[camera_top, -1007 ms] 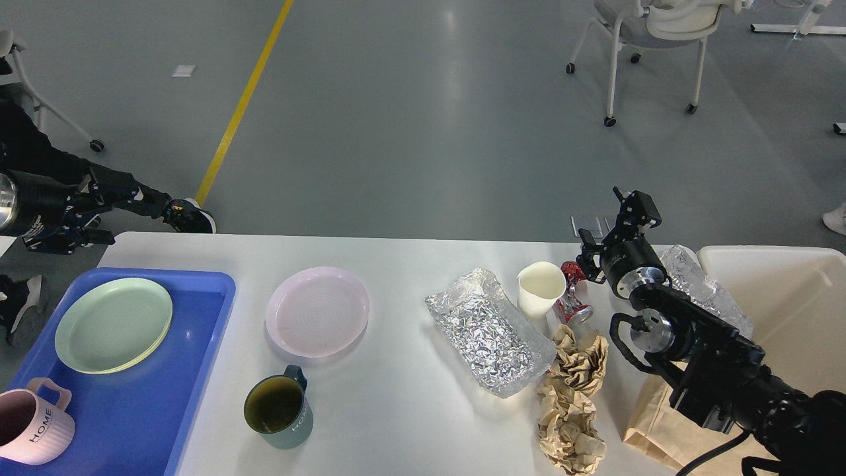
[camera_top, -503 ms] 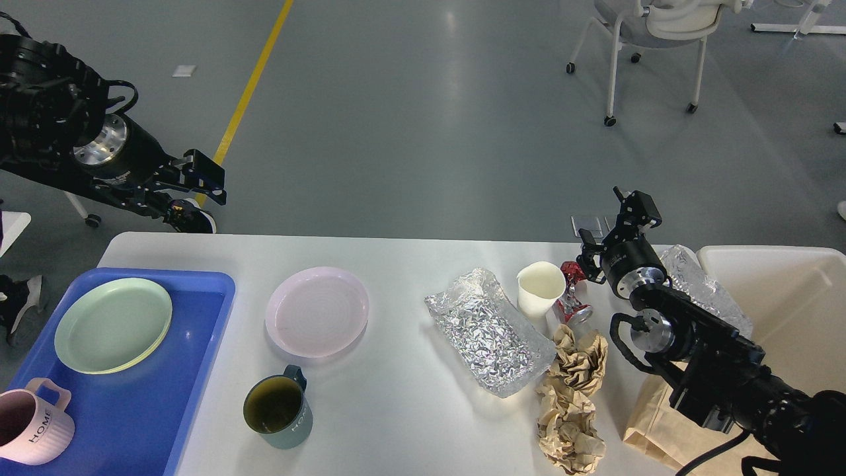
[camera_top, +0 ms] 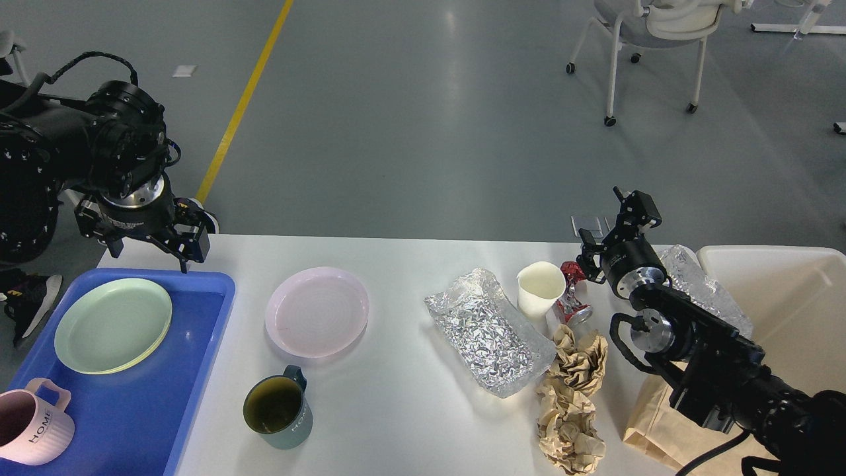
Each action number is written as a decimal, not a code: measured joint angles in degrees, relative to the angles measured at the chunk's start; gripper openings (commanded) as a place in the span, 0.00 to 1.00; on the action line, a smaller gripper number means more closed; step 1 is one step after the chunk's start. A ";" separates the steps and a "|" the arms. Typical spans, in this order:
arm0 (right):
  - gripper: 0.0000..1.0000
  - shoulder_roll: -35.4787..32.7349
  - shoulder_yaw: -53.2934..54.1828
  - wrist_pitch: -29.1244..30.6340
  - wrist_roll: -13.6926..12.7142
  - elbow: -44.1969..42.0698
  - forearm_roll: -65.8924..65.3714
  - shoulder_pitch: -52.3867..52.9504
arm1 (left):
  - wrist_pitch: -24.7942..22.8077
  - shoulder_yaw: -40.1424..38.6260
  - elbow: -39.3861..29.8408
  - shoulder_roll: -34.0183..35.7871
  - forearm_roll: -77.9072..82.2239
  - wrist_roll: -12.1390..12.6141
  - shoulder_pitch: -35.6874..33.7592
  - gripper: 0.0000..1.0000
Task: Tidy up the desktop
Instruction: 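Lower the left gripper onto the dark green mug and grasp it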
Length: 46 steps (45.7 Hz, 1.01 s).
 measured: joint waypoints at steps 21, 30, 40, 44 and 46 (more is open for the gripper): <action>1.00 0.00 0.00 0.00 0.00 0.00 0.00 0.00 | 0.02 -9.46 -19.59 -1.04 -0.47 -0.23 -8.76 0.95; 1.00 0.00 0.00 0.00 0.00 0.00 0.00 0.00 | 0.02 -11.17 -22.64 -1.34 -0.64 0.43 -5.52 0.95; 1.00 0.00 0.00 0.00 0.00 0.00 0.00 0.00 | 0.01 -11.86 -20.00 -1.19 -0.61 0.82 0.00 0.95; 1.00 0.00 0.00 0.00 0.00 0.00 0.00 0.00 | 0.01 -12.45 -16.99 -1.36 -0.60 0.78 2.84 0.95; 1.00 0.00 0.00 0.00 0.00 0.00 0.00 0.00 | 0.02 -13.04 -15.73 -1.40 -0.61 0.74 4.40 0.95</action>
